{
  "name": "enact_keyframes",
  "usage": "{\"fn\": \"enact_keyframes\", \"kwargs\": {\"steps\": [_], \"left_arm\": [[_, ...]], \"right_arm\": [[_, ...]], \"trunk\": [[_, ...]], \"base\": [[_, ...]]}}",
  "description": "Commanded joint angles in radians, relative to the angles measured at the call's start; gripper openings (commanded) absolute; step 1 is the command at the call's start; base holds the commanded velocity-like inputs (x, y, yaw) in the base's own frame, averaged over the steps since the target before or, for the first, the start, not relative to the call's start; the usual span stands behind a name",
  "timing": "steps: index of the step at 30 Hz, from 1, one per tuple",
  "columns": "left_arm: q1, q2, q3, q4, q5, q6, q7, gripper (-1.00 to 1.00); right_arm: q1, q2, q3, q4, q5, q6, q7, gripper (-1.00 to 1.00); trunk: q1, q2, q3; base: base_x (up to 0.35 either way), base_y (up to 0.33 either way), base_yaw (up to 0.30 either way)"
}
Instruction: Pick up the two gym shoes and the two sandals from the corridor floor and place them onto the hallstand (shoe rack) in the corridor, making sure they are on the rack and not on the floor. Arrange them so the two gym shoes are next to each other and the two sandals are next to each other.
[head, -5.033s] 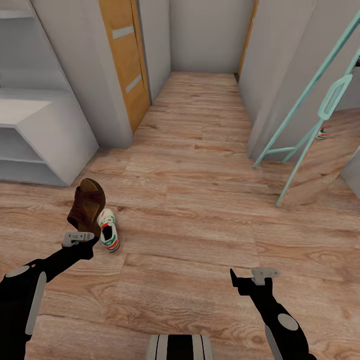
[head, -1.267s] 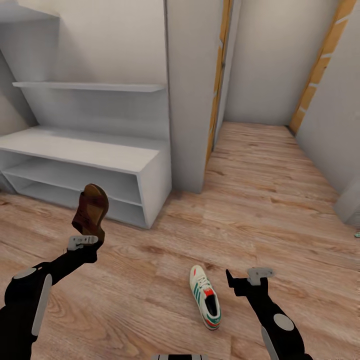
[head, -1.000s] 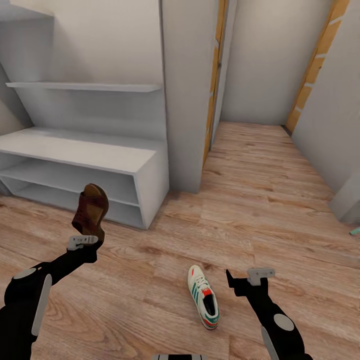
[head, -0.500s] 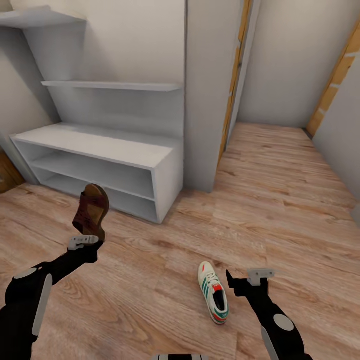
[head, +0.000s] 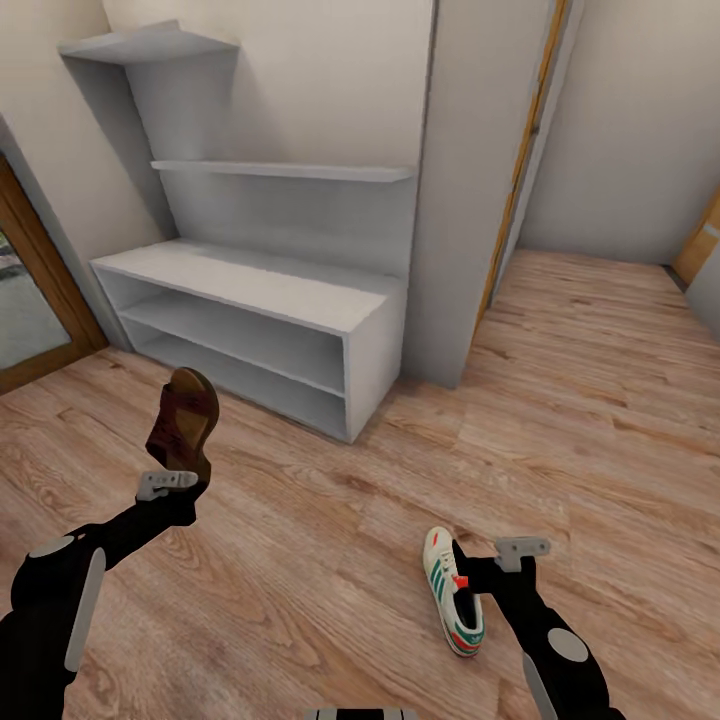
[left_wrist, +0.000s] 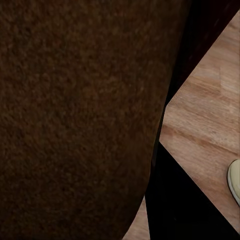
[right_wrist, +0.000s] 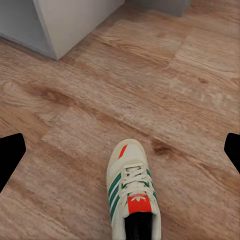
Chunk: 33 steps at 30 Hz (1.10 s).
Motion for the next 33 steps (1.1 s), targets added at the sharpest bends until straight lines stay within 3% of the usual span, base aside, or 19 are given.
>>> {"fn": "enact_keyframes", "kwargs": {"steps": [1,9,18,29,33], "left_arm": [[-0.001,0.0,0.002,-0.001,-0.007,0.004,-0.009,-1.0],[-0.001,0.0,-0.001,-0.002,-0.006,0.006,-0.01,-1.0],[-0.001,0.0,-0.003,-0.003,-0.005,0.006,-0.01,-1.0],[-0.001,0.0,-0.003,-0.003,-0.005,0.006,-0.01,-1.0],[-0.001,0.0,-0.004,-0.003,-0.005,0.006,-0.01,-1.0]], "right_arm": [[0.0,-0.001,0.001,-0.002,0.0,0.006,0.0,1.0],[0.001,-0.001,0.0,0.0,0.0,0.006,-0.001,1.0],[0.001,-0.001,0.002,0.001,0.002,0.006,0.0,1.0],[0.001,-0.001,0.001,0.005,0.003,0.006,0.0,1.0],[0.001,-0.001,0.001,0.009,0.002,0.006,0.0,1.0]], "trunk": [[0.0,0.0,-0.001],[0.0,0.0,-0.001],[0.0,0.0,-0.001],[0.0,0.0,-0.002],[0.002,-0.001,-0.021]], "base": [[0.0,0.0,0.034],[0.0,-0.022,0.083],[0.0,-0.244,0.253],[0.0,-0.03,0.038],[0.0,-0.002,0.002]]}}
